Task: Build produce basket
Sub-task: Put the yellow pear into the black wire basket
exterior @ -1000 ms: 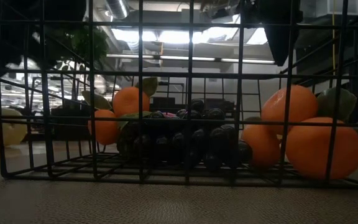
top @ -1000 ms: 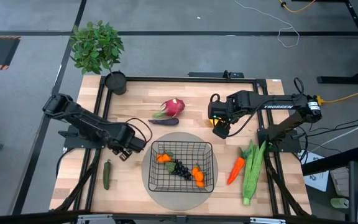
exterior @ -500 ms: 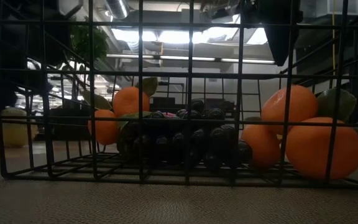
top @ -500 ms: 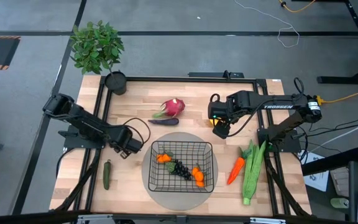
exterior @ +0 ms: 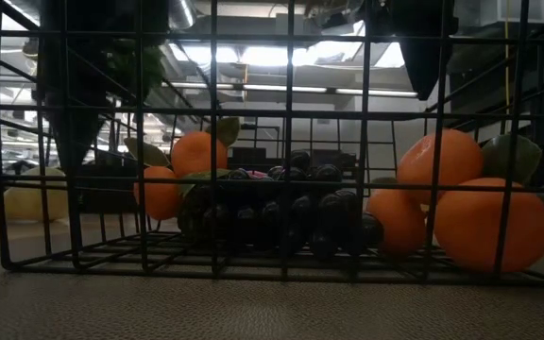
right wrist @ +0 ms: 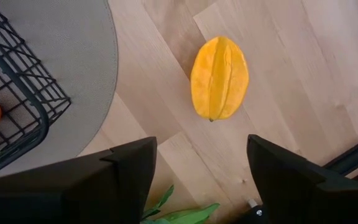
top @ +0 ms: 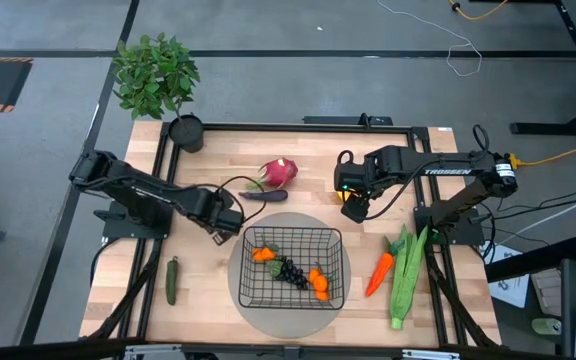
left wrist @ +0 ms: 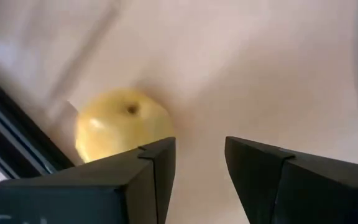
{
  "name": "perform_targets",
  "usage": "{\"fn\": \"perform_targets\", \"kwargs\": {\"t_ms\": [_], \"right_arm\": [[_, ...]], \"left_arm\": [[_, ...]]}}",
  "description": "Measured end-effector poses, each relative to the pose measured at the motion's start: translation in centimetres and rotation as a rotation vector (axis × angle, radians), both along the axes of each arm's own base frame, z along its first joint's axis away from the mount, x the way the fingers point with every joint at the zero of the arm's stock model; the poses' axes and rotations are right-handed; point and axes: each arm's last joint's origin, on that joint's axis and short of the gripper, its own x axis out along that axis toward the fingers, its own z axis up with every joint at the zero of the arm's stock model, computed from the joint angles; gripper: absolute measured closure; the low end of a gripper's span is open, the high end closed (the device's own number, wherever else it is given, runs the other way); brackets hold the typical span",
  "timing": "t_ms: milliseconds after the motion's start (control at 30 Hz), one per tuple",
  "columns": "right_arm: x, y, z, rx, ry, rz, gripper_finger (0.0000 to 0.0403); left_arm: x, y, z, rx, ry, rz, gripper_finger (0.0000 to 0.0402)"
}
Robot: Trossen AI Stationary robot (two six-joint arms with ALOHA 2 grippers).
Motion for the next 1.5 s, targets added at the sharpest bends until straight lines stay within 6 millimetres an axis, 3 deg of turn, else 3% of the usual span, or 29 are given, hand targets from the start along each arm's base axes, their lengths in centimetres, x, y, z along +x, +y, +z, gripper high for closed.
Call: {"fn": "perform_targets", "kwargs": {"t_ms": [100, 267, 600, 733, 1167, 1333, 1500], "right_arm": [[0.0, 0.0, 0.0, 0.000, 0.000, 0.003, 0.0166], [0.0, 0.0, 0.0, 0.000, 0.000, 0.003, 0.0166], [0.0, 0.0, 0.0, -0.001, -0.002, 0.001, 0.0166], [0.0, 0.0, 0.0, 0.000, -0.003, 0.002, 0.0166], [0.1, 0.0, 0.0, 0.000, -0.007, 0.002, 0.0166], [0.1, 0.0, 0.0, 0.000, -0.007, 0.002, 0.0166], [0.1, 0.0, 0.0, -0.002, -0.005, 0.016, 0.0166]], "left_arm": [[-0.7, -0.5, 1.2, -0.106, 0.115, 0.033, 0.0273], [-3.0, -0.4, 1.1, -0.147, 0.333, 0.141, 0.0280], [-4.3, 1.1, -3.4, -0.083, 0.339, 0.147, 0.0305], [-4.5, 2.2, -4.1, 0.015, 0.328, 0.135, 0.0307], [0.6, 5.3, -3.9, 0.036, -0.106, 0.027, 0.0307], [1.9, 6.1, -2.0, 0.039, -0.144, -0.004, 0.0308], [2.2, 5.3, 0.6, 0.000, -0.121, 0.005, 0.0308]]}}
